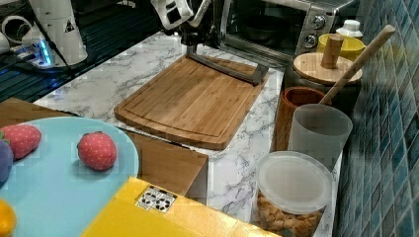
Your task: Close the oven.
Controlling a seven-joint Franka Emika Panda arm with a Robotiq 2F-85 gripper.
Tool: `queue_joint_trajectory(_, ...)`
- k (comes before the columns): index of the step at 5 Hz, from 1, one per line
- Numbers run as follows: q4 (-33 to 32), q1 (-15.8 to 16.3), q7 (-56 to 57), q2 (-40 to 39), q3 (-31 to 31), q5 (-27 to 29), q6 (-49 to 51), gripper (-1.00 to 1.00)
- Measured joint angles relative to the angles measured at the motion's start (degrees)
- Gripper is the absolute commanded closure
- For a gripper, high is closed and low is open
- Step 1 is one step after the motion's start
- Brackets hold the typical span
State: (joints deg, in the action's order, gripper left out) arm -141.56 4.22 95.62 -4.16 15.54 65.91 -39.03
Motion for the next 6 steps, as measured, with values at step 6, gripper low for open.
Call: queue_joint_trajectory(6,0.11,-0.38,8.45,-8.57,-1.15,18.13,4.87,1.00)
